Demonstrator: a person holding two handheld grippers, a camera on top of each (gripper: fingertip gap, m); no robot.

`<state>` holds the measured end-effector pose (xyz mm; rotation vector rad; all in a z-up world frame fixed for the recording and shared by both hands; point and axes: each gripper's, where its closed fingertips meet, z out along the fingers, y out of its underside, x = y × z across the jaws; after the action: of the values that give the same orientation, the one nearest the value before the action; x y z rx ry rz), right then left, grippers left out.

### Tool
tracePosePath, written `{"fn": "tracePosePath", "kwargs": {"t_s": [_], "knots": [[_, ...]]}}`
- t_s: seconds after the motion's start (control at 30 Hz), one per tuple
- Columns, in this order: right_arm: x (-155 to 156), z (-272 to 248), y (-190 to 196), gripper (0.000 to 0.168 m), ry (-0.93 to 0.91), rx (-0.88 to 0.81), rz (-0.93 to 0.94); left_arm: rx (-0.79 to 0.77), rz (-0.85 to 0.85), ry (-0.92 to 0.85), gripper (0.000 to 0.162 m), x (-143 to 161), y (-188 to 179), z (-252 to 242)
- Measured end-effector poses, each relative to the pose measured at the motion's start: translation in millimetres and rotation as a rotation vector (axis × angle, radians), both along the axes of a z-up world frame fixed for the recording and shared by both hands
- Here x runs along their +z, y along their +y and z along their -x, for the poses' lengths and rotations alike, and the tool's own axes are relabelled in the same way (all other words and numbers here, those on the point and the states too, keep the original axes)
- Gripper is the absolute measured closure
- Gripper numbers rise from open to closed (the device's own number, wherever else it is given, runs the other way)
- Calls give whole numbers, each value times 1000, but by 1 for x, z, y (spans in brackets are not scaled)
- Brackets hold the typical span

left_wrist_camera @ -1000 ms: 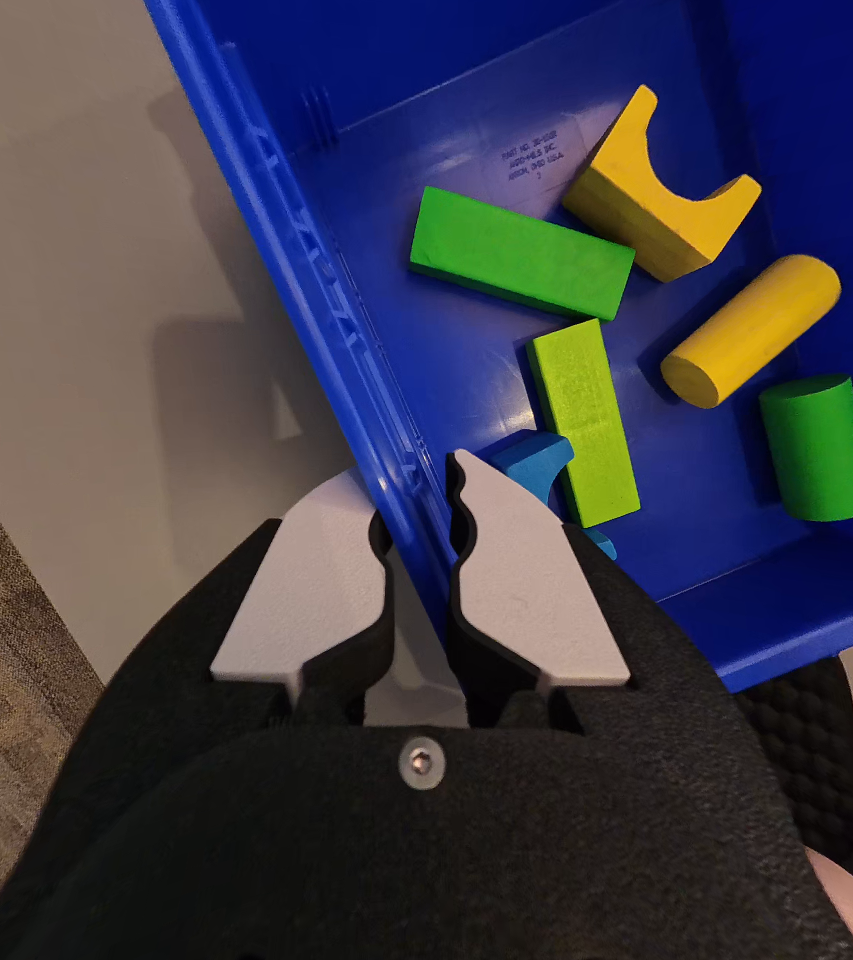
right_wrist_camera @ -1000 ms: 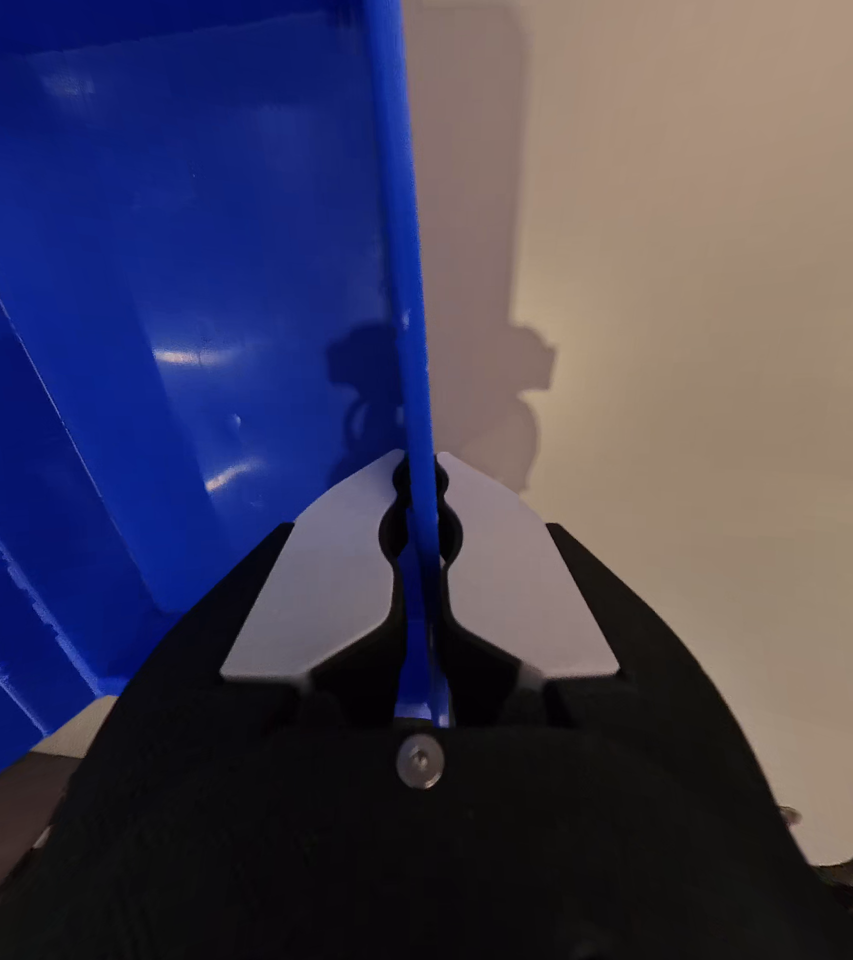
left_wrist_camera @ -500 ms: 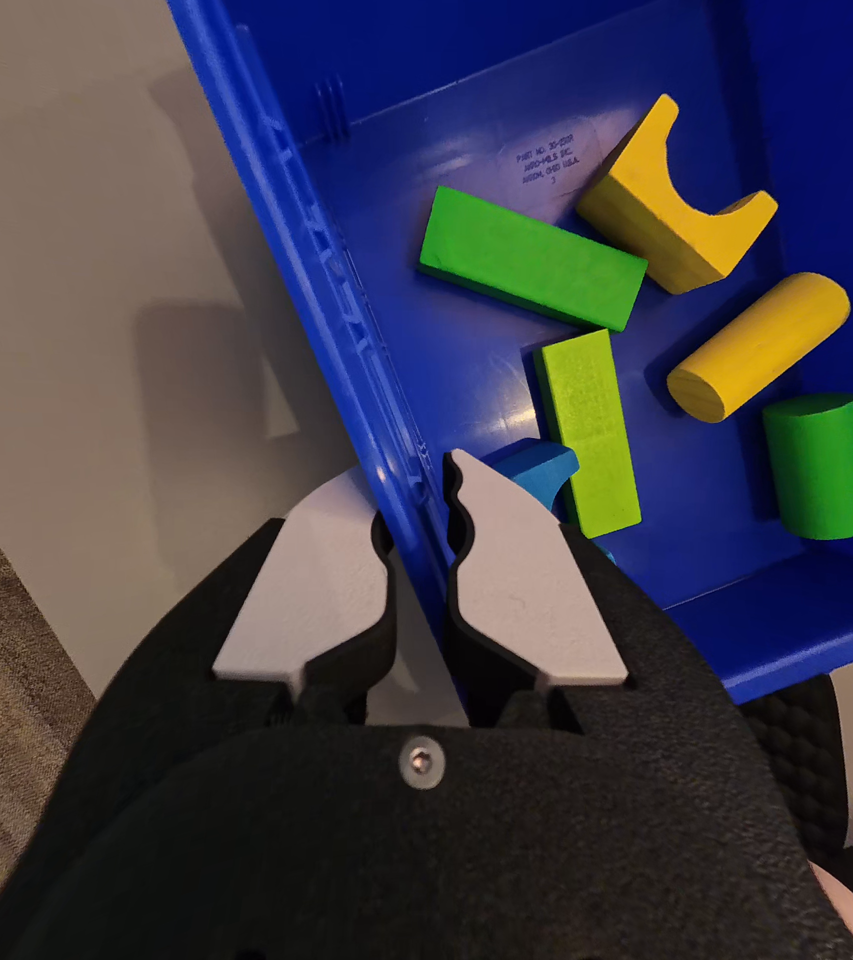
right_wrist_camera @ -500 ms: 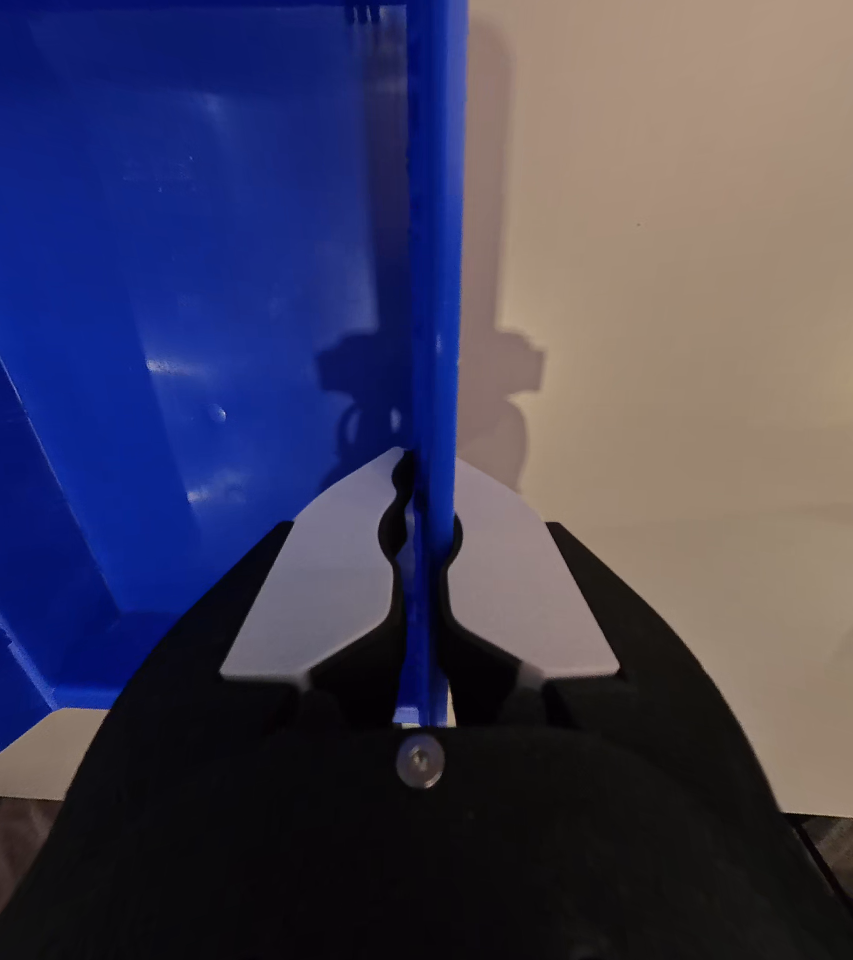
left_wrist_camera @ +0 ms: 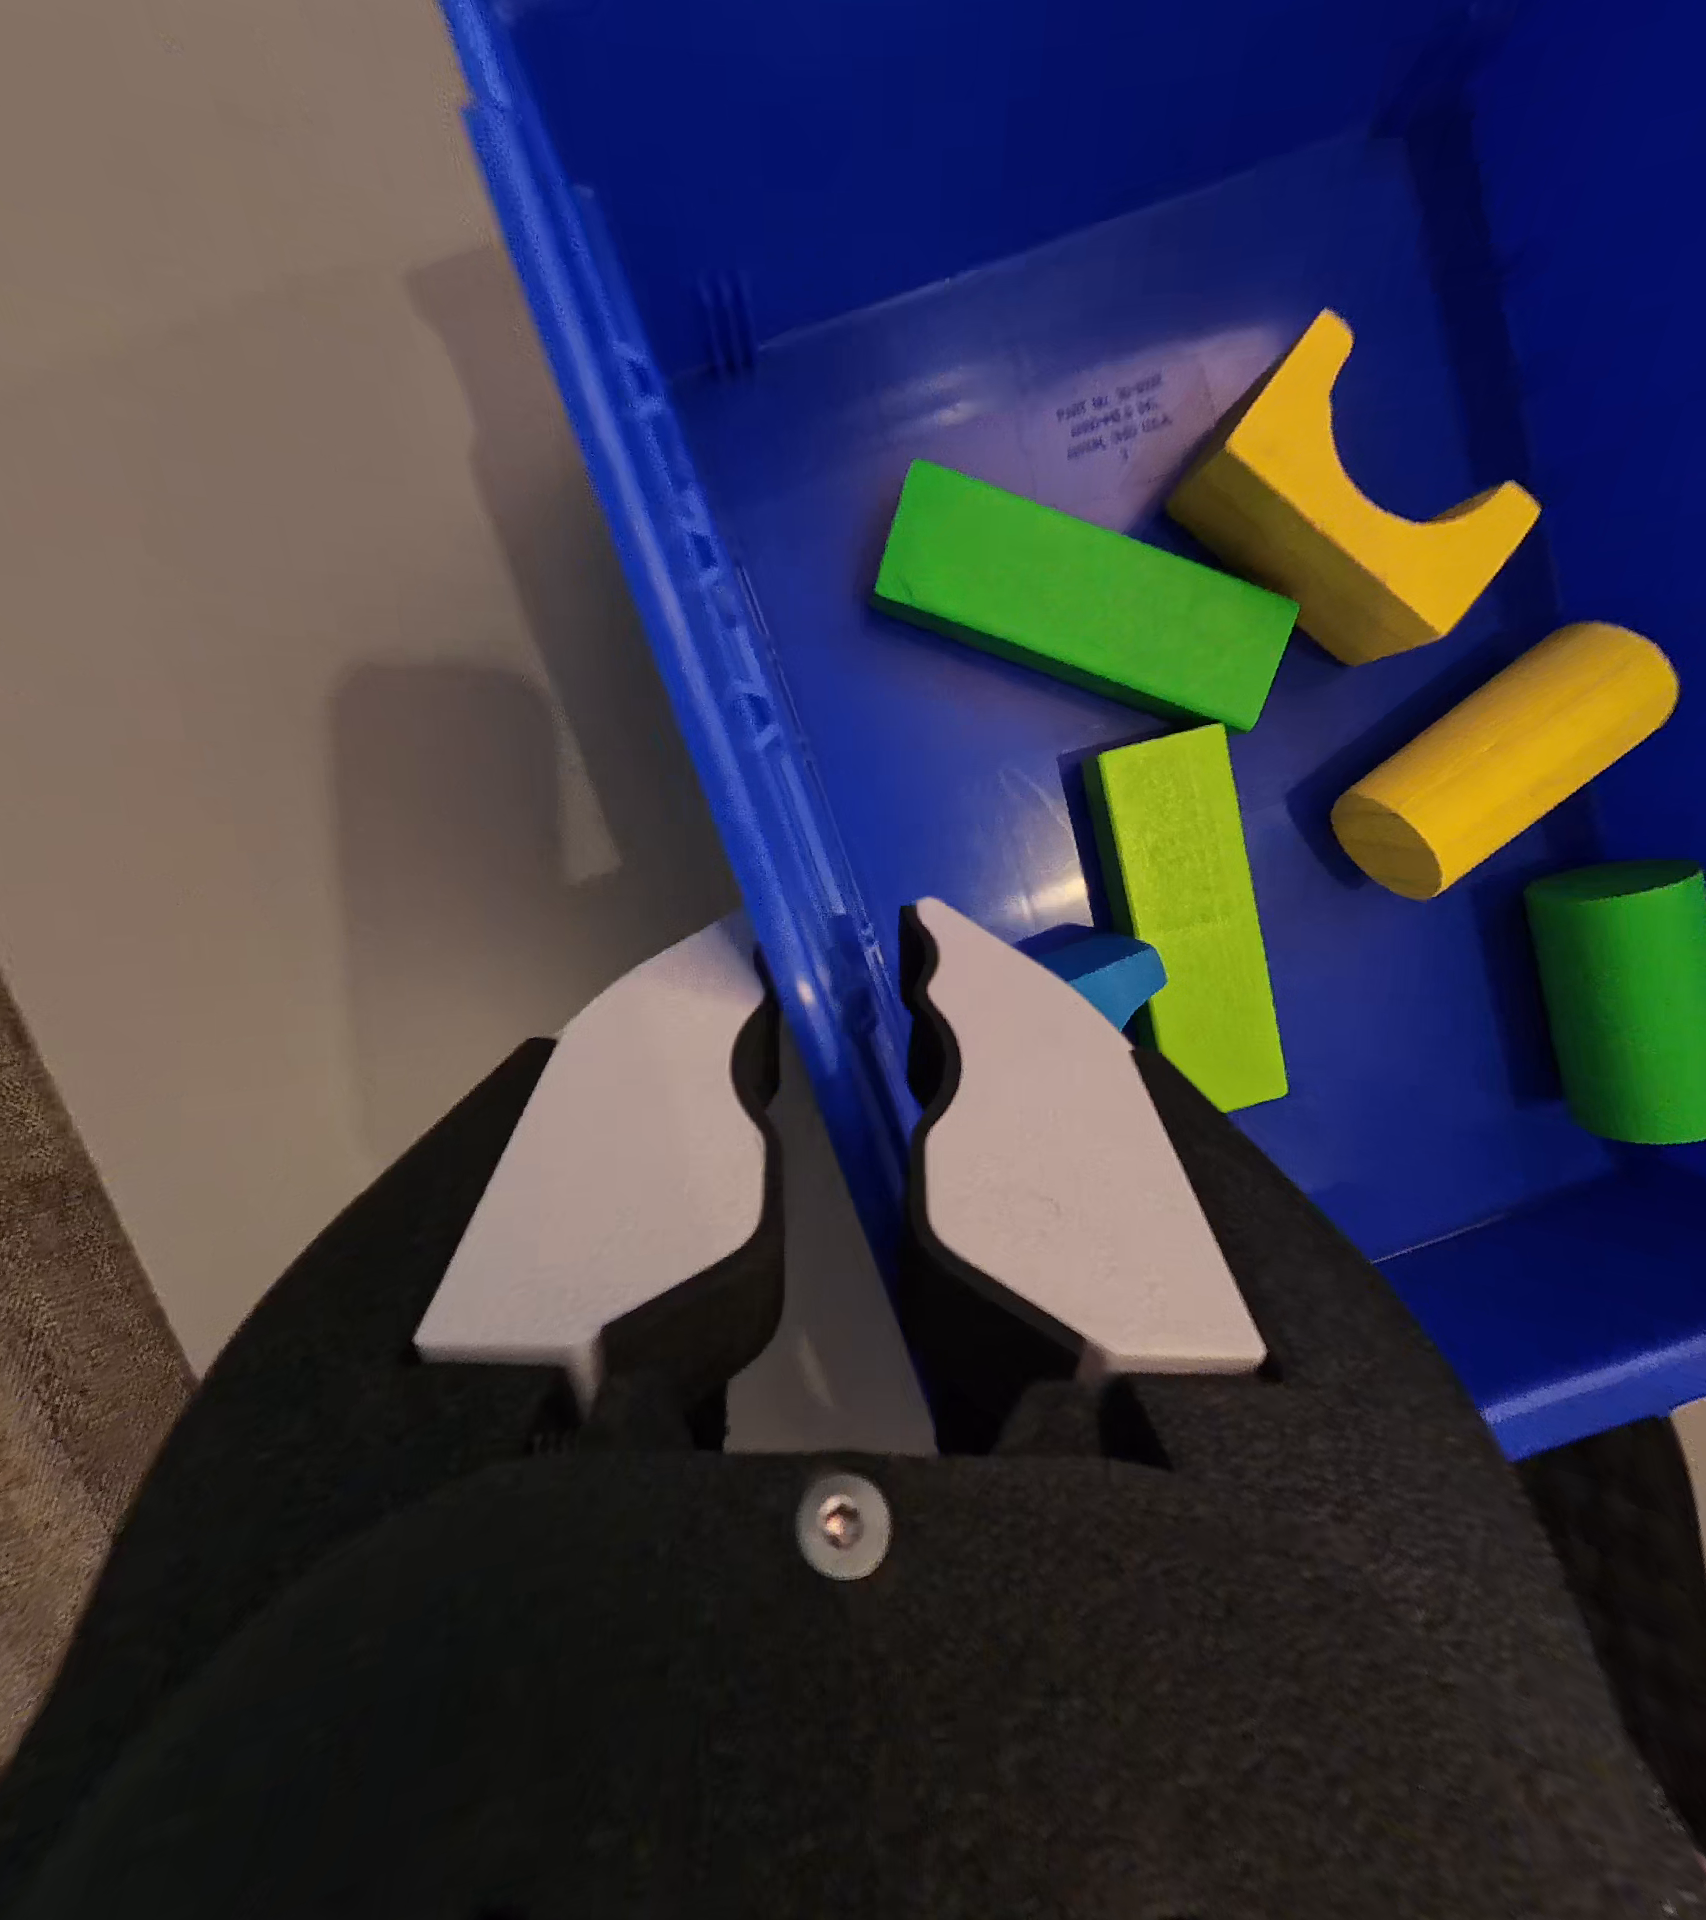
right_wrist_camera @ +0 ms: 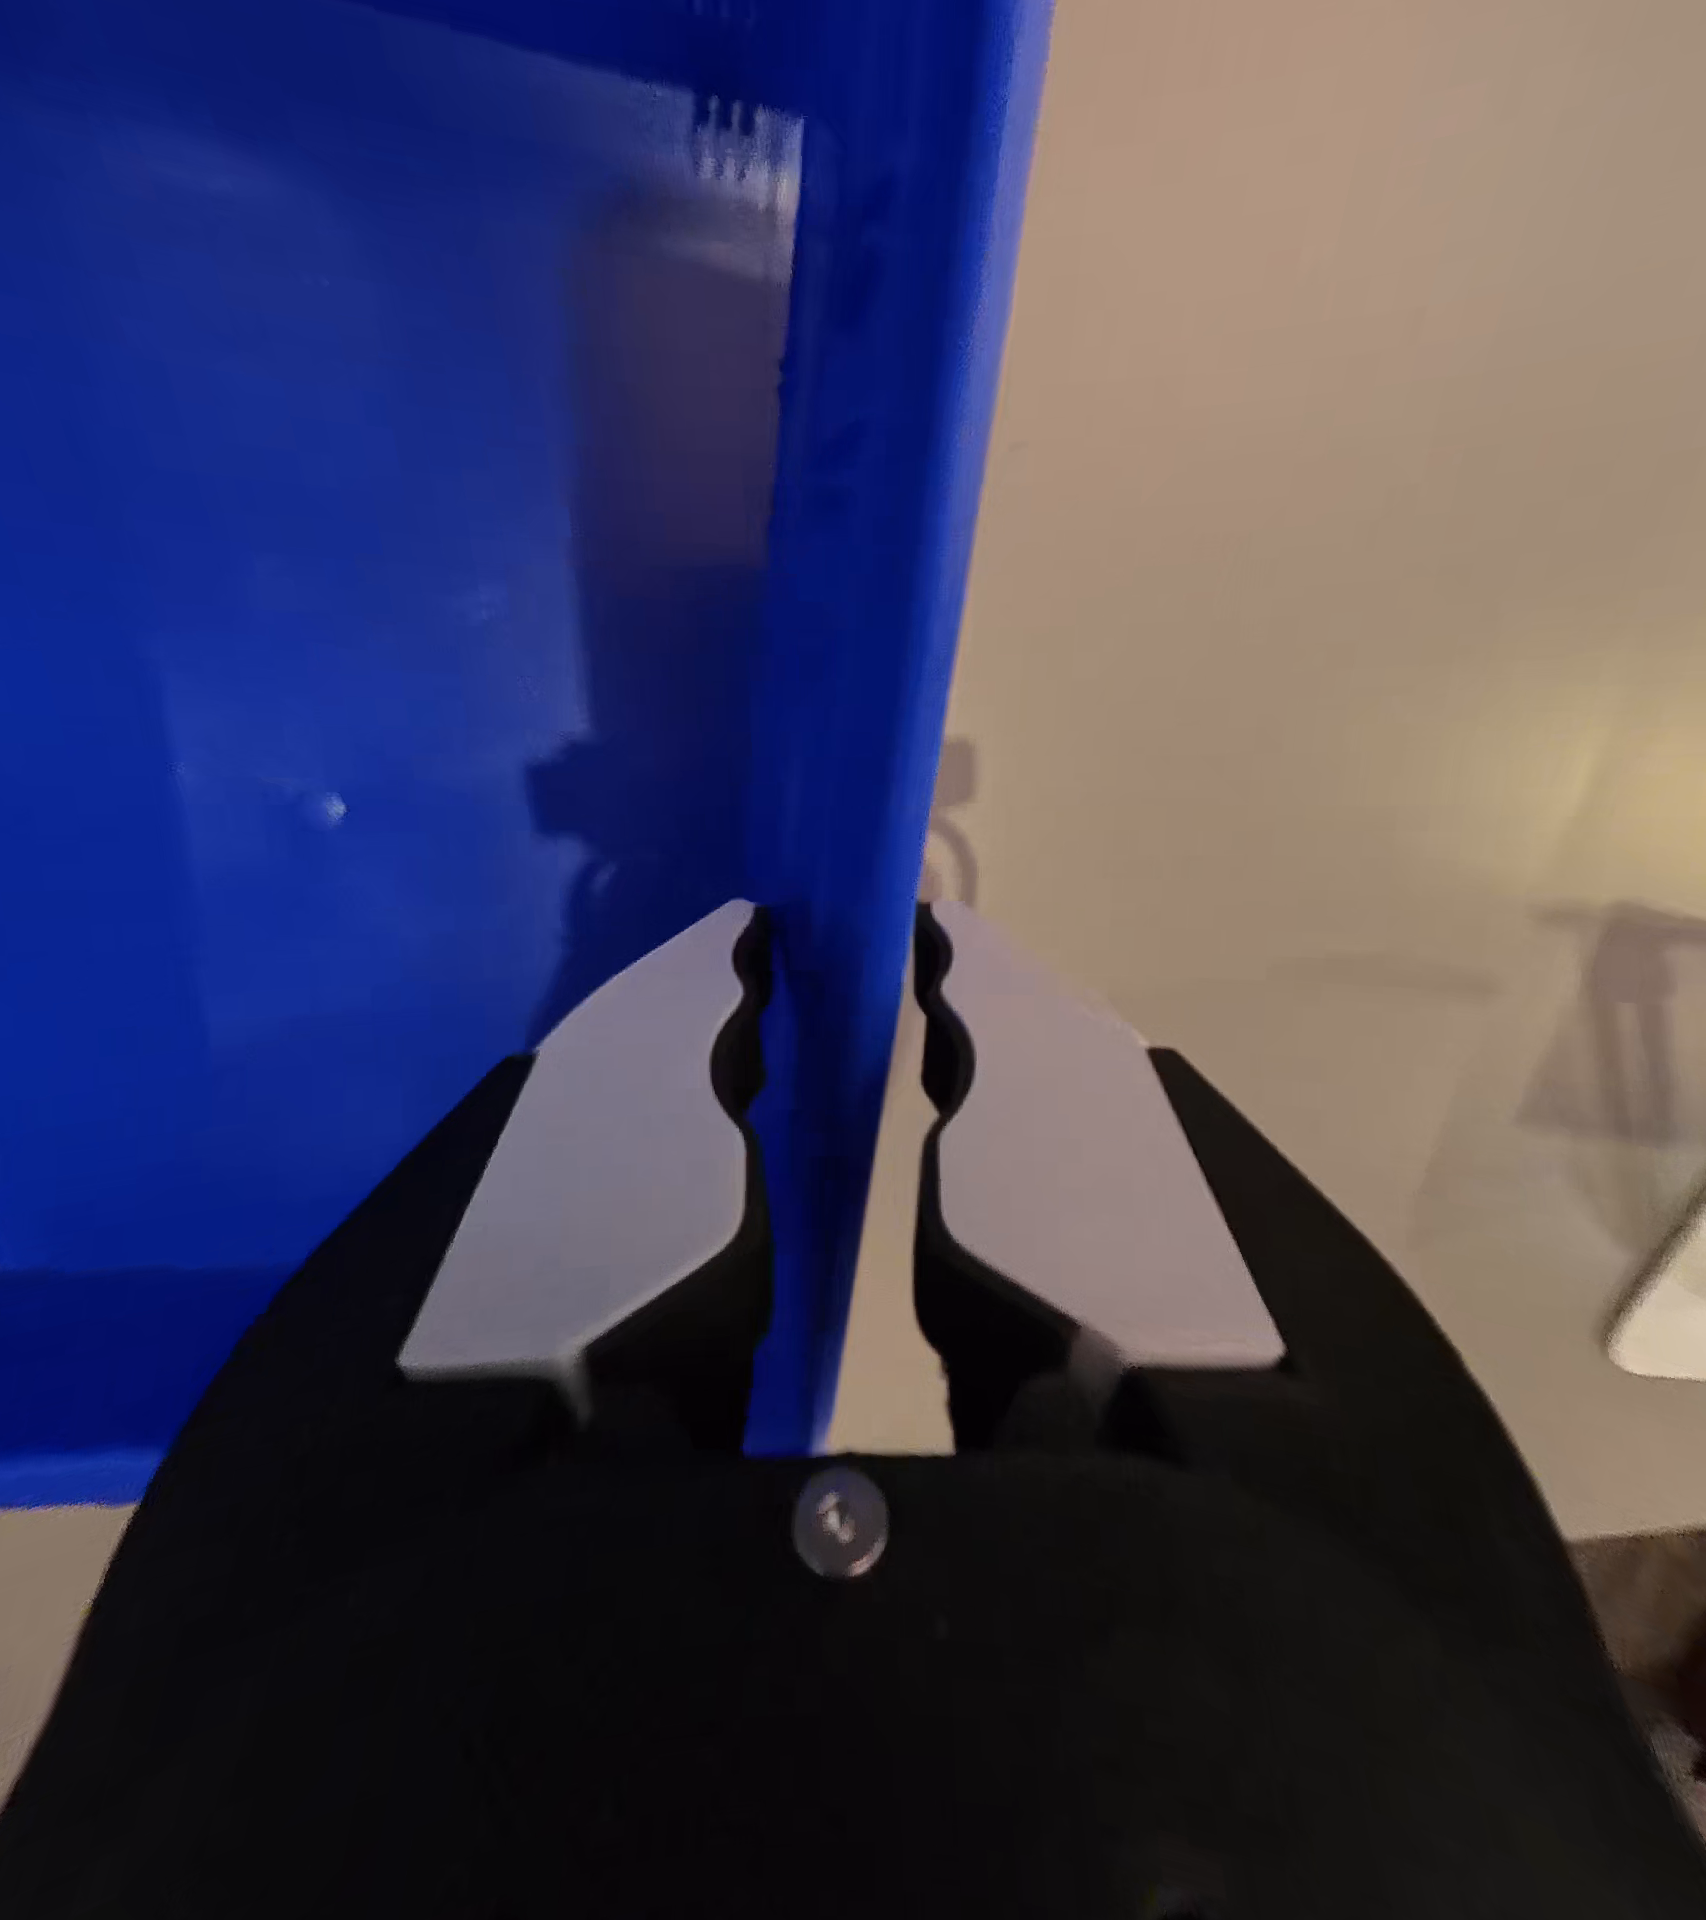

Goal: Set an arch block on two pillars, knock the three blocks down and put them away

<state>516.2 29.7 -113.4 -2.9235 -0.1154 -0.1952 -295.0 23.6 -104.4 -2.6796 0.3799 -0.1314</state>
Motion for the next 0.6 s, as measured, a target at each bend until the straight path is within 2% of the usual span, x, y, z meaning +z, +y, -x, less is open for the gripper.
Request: {"fn": "tracePosePath", "kwargs": {"t_s": [0.1,0.17,0.27,0.33,0.4,0.47,0.53,0.6], "knots": [[35,-9,13,131,-183,29,-157,41,-104,52,128,25,2,13],[69,-8,28,131,-307,50,-319,40,-202,81,133,50,2,14],[121,15,48,132,-409,115,-577,2,-350,131,131,88,2,2],[153,49,59,131,-360,195,-800,-78,-443,108,127,111,1,-22],[182,86,62,117,-270,290,-1025,-179,-520,27,116,129,-1,-57],[208,119,59,114,-177,368,-1226,-280,-552,-54,105,138,-3,-90],[223,150,54,111,-54,450,-1341,-391,-490,-95,106,130,-11,-117],[225,175,51,110,70,518,-1356,-510,-381,-17,112,107,-22,-131]]}}
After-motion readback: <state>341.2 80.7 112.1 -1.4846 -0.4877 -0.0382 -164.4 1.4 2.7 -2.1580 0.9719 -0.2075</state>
